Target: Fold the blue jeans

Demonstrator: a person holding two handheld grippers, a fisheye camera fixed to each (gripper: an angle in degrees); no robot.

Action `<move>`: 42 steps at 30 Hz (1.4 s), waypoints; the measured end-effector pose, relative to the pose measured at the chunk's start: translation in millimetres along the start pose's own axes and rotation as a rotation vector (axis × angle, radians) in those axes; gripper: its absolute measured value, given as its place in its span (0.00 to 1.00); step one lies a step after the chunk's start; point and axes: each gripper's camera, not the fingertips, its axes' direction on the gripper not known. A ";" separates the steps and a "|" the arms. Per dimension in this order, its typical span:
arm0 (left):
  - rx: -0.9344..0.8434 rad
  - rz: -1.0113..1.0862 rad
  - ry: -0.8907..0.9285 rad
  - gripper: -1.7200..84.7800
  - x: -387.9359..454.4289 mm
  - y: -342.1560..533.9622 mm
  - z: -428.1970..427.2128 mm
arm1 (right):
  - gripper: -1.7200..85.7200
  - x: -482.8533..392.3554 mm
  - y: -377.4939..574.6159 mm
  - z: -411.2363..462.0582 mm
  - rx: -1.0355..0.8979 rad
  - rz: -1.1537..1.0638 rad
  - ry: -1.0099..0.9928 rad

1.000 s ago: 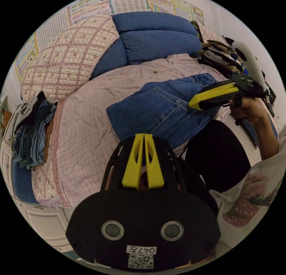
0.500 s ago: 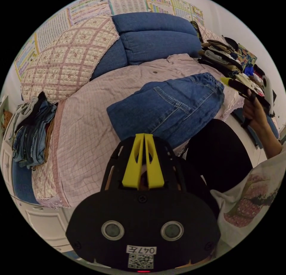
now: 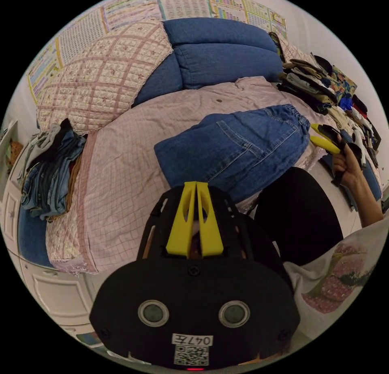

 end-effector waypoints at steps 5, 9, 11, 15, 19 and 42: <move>-0.021 -0.015 0.036 0.01 -35.9 -39.4 -35.9 | 0.08 -46.5 1.9 12.0 -0.028 0.004 0.059; -0.006 -0.028 0.065 0.01 -70.7 -80.8 -82.4 | 0.05 -143.6 6.2 9.6 0.032 -0.162 0.122; 0.000 -0.037 0.081 0.01 -87.3 -99.9 -103.9 | 0.04 -210.5 13.3 12.9 0.065 -0.327 0.159; 0.020 -0.060 0.111 0.01 -127.2 -145.8 -158.0 | 0.04 -381.6 61.1 42.6 0.126 -0.786 0.184; 0.088 -0.186 0.154 0.01 -186.4 -184.7 -225.2 | 0.03 -516.6 152.0 112.3 0.110 -1.204 0.147; 0.316 -0.568 0.518 0.15 -421.4 -348.7 -538.7 | 0.08 -601.0 178.6 352.2 -0.244 -1.236 0.019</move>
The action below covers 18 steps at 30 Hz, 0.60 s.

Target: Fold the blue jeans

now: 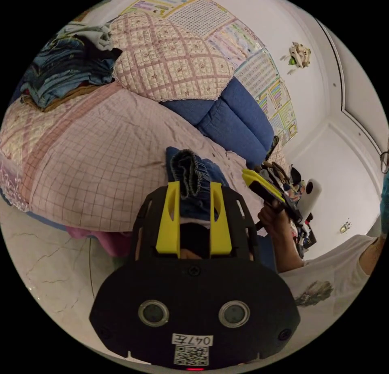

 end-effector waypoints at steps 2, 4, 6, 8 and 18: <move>-0.021 0.002 0.016 0.15 10.7 -20.7 -2.7 | 0.09 -1.0 -8.0 26.9 -0.043 -0.054 0.008; -0.036 -0.014 0.031 0.15 17.5 -41.7 -8.6 | 0.09 -0.8 -14.6 68.2 -0.096 -0.096 -0.032; -0.044 -0.034 0.018 0.15 19.0 -51.7 -13.2 | 0.08 -0.3 -12.9 107.0 -0.184 -0.128 -0.112; -0.058 -0.069 0.006 0.15 17.4 -58.1 -15.7 | 0.08 2.6 -2.8 143.9 -0.286 -0.141 -0.137; -0.127 -0.212 0.085 0.17 -4.1 -76.3 -0.1 | 0.11 191.7 140.9 119.8 -0.070 0.375 -0.084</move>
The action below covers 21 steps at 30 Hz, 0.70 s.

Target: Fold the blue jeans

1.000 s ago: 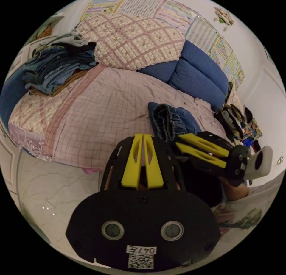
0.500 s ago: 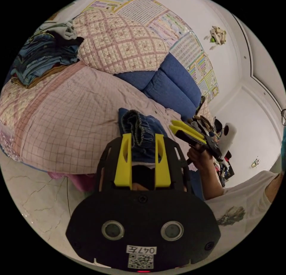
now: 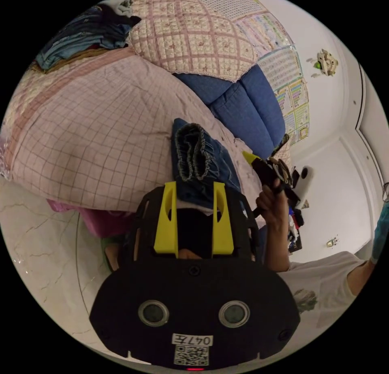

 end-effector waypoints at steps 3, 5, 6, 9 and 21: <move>-0.001 -0.009 0.015 0.17 -4.6 -2.0 2.6 | 0.13 79.8 37.8 17.7 -0.065 0.152 -0.103; 0.001 -0.018 0.026 0.17 -8.9 0.4 4.5 | 0.14 112.9 60.9 32.6 -0.091 0.214 -0.185; 0.004 -0.027 0.035 0.17 -12.5 3.1 6.2 | 0.14 132.4 73.5 44.1 -0.134 0.241 -0.228; 0.010 -0.045 0.056 0.17 -22.6 12.3 13.2 | 0.14 177.5 102.0 55.5 -0.161 0.299 -0.320; 0.015 -0.032 0.091 0.14 -65.7 87.5 73.9 | 0.10 296.1 215.1 53.4 -0.256 0.328 -0.593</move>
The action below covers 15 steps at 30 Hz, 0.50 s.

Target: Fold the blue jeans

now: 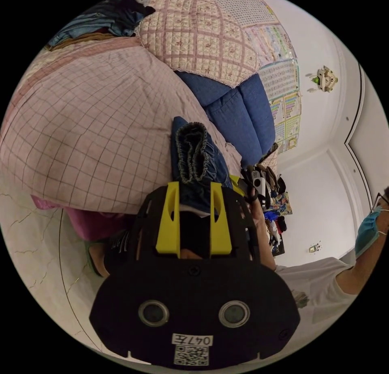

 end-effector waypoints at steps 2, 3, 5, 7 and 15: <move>0.007 0.012 0.003 0.14 -7.4 17.6 9.9 | 0.07 8.3 11.7 -10.8 -0.006 -0.016 -0.033; 0.016 0.019 0.008 0.13 -12.9 30.8 16.0 | 0.05 7.6 22.0 -21.7 0.005 -0.051 -0.046; 0.031 0.025 0.029 0.13 -21.5 51.3 25.2 | 0.04 -4.3 41.5 -43.4 0.042 -0.132 -0.006; 0.035 0.045 0.068 0.13 -29.2 79.3 40.8 | 0.03 -29.0 73.3 -79.2 0.088 -0.249 0.054; -0.082 0.319 0.280 0.10 18.1 160.7 168.8 | 0.03 -68.8 231.8 -296.2 0.382 -0.378 0.061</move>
